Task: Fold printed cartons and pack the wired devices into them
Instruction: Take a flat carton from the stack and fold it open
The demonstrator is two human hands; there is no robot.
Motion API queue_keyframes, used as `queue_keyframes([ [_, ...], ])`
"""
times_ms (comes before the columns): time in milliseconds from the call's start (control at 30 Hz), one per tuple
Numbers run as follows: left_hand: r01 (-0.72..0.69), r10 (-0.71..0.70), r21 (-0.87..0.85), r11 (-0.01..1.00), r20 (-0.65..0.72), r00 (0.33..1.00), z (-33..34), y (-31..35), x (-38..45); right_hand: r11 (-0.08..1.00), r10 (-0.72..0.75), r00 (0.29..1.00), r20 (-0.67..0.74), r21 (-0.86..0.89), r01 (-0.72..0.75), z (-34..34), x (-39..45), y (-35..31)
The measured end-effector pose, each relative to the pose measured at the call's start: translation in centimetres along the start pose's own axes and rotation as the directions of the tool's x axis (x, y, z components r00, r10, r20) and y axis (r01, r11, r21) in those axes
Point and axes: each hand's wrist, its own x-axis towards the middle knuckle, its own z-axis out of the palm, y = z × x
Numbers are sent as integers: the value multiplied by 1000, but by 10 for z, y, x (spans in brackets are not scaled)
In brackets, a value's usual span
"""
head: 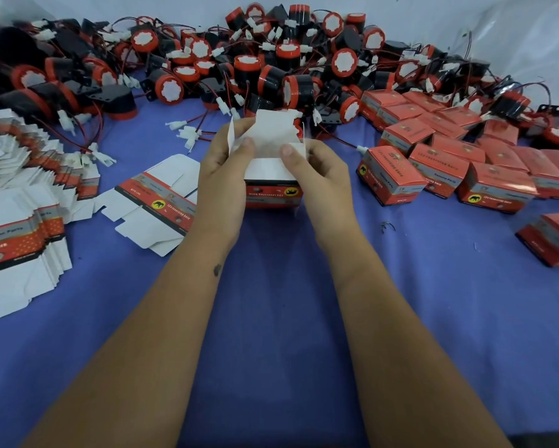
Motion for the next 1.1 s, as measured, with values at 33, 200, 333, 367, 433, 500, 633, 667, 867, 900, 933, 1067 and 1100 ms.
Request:
queue_keyframes([
  [33,6,-6,-8,1000,8,1000,0,-2,1,1000,15,1000,-12,-5,-15,1,1,0],
  [200,83,-57,-141,987,181,982,-1,-5,2,999,36,996,-82,-28,-38,1,3,4],
  [333,92,-78,-77,993,164,983,-2,-4,0,999,39,996,-86,-26,-41,2,2,5],
  [367,67,-61,-28,997,166,984,-1,-3,-1,999,38,996,-81,-24,-40,3,2,5],
  [433,44,-47,22,999,152,987,0,-2,-2,999,42,997,-62,-6,-43,4,1,4],
  [500,37,-42,42,998,139,989,0,-7,-1,985,84,997,0,149,-83,4,0,4],
  [633,37,-43,53,998,113,993,3,-12,1,836,205,975,81,504,-218,3,2,1],
  [667,37,-43,55,998,114,993,3,-12,1,835,207,974,92,503,-225,2,3,1],
  [867,54,-55,8,999,119,991,2,-10,2,931,118,988,100,334,-145,0,5,2],
  [900,52,-51,-9,999,114,992,3,-9,1,934,81,993,86,341,-106,1,5,3],
  [933,45,-42,-20,999,110,993,3,-8,1,936,51,997,62,344,-69,2,4,4],
  [1067,-9,6,19,1000,119,993,3,-7,-1,974,-16,999,-50,226,27,-2,3,4],
  [1100,-6,2,29,1000,125,992,3,-8,0,974,-17,998,-61,226,31,-4,4,2],
])
